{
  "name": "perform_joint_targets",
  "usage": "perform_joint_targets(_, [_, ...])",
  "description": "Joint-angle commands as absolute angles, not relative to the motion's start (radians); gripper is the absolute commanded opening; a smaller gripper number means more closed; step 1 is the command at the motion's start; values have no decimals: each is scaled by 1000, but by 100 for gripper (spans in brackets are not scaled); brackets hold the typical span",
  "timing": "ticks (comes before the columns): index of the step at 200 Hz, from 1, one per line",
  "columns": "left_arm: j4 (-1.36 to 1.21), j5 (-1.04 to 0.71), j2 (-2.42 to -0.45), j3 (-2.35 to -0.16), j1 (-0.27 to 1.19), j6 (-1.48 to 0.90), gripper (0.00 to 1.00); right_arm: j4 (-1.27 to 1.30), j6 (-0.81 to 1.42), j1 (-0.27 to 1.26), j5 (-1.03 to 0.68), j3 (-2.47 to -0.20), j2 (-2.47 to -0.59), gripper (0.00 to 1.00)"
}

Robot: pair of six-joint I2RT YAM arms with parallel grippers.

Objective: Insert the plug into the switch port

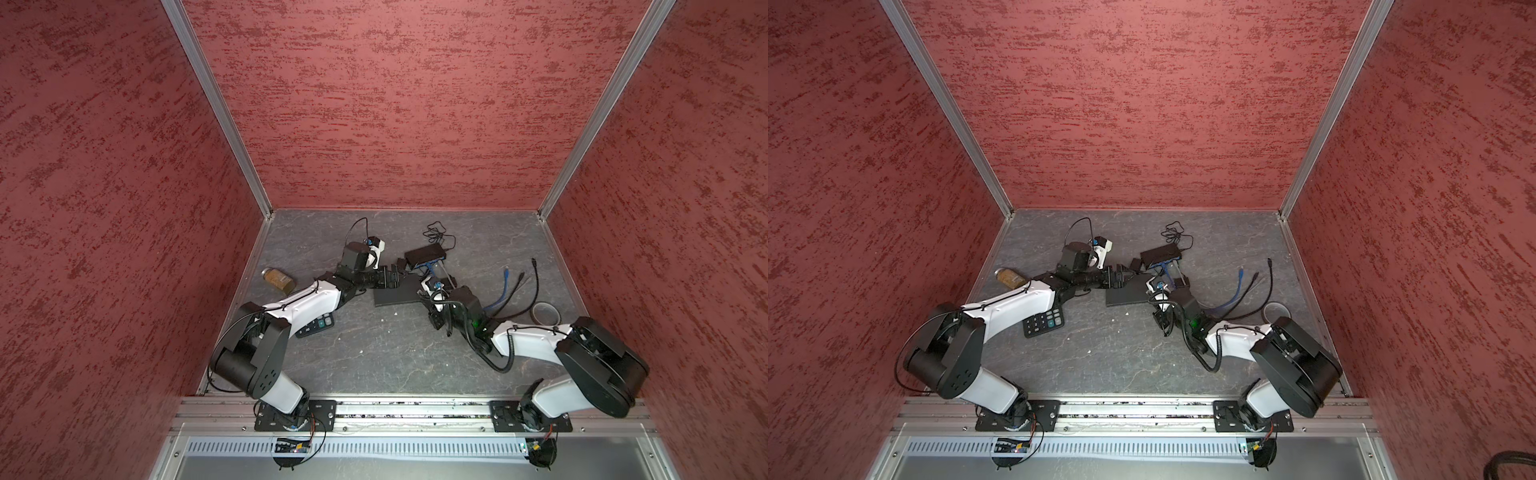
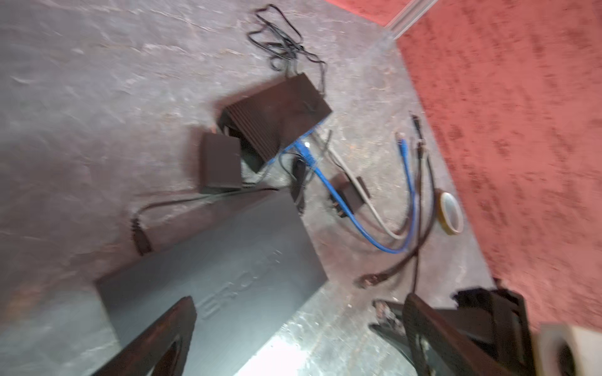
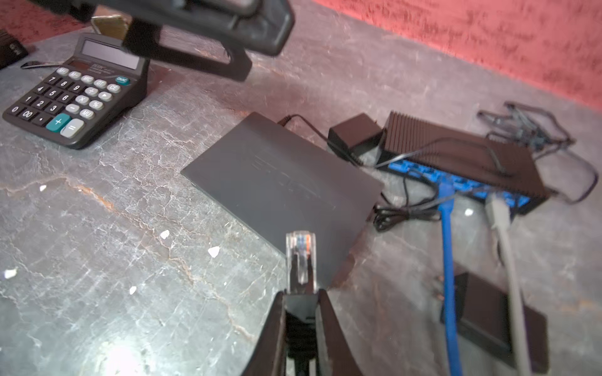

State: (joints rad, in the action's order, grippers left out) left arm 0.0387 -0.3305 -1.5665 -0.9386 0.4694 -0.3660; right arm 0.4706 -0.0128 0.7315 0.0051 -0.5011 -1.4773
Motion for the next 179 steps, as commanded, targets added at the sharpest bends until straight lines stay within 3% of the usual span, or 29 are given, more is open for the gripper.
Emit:
perform_joint_targets(1, [183, -210, -1609, -999, 469, -278, 100, 357, 127, 757, 68, -517, -1429, 4])
perform_joint_targets(48, [245, -116, -1730, -1079, 470, -229, 100, 253, 185, 821, 82, -562, -1501, 5])
perform_joint_targets(123, [231, -116, -1802, -1100, 501, -197, 100, 216, 236, 870, 97, -584, -1586, 10])
perform_joint_targets(179, [215, -136, -1820, -1088, 512, -189, 100, 176, 249, 879, 108, -624, -1651, 20])
